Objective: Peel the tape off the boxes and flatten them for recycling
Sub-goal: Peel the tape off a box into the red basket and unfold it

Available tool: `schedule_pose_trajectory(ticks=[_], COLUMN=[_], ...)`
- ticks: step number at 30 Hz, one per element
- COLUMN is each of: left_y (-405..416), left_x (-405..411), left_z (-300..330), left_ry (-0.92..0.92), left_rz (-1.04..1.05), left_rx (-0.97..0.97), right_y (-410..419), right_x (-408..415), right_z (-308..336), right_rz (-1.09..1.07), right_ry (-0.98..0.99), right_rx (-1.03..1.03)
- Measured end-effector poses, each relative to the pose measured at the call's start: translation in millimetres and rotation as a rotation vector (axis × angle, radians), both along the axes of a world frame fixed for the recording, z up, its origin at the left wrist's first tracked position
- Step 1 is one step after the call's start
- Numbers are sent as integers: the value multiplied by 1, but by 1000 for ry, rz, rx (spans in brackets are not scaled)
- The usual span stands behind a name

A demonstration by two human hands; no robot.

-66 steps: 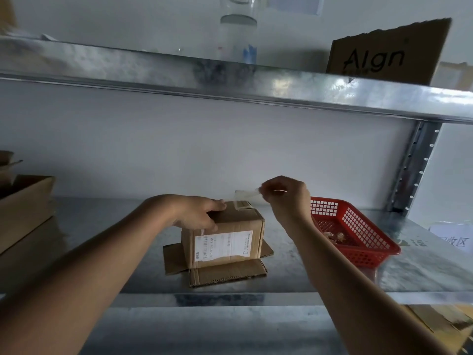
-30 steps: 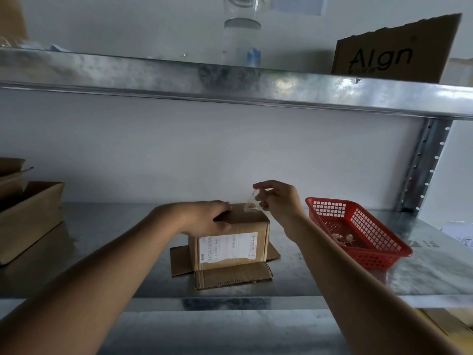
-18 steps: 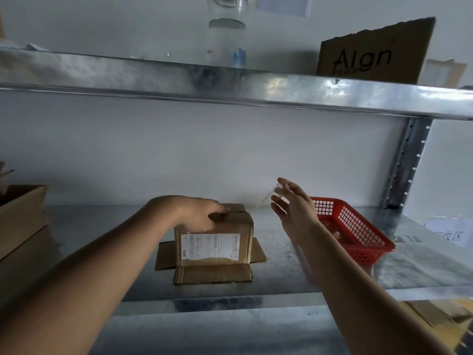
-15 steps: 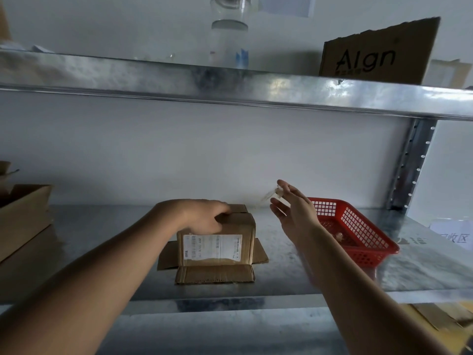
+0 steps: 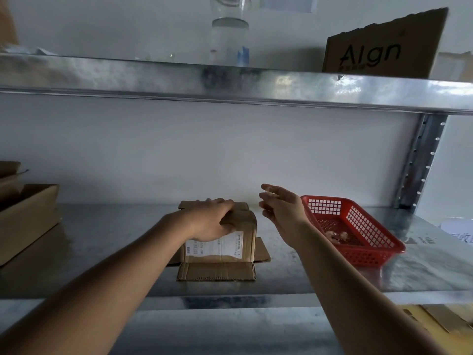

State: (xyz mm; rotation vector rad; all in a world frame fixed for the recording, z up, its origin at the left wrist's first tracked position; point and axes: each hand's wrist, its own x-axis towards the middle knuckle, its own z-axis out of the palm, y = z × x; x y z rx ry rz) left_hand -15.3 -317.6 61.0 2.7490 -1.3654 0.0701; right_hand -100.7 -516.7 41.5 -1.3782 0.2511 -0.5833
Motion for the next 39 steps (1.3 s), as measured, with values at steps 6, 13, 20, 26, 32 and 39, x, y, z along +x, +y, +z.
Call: schedule_pose_trajectory(ticks=[6,13,20,26,32,39], left_y=[-1,1,0,-6,-9,-9], left_x=[0,-1,1,-3,-11,-5], left_z=[1,-2,-5,-7,-12,-14], left_ry=[39,29,18,16,-83,-177], left_rz=[12,17,21,13,32,89], left_rx=[-8,-11,-22,-63,-63,-50], right_y=[2,3,6,7,9,0], right_x=[7,5,2,-2,-4,-22], right_z=[-12,-20,-21,-14,-15,-12], right_rz=[-32,-109,-113,-31,-107,-267], right_ry=[166,195,191,243,209,198], right_rx=[-461,-455,-363,-246,-204,-368])
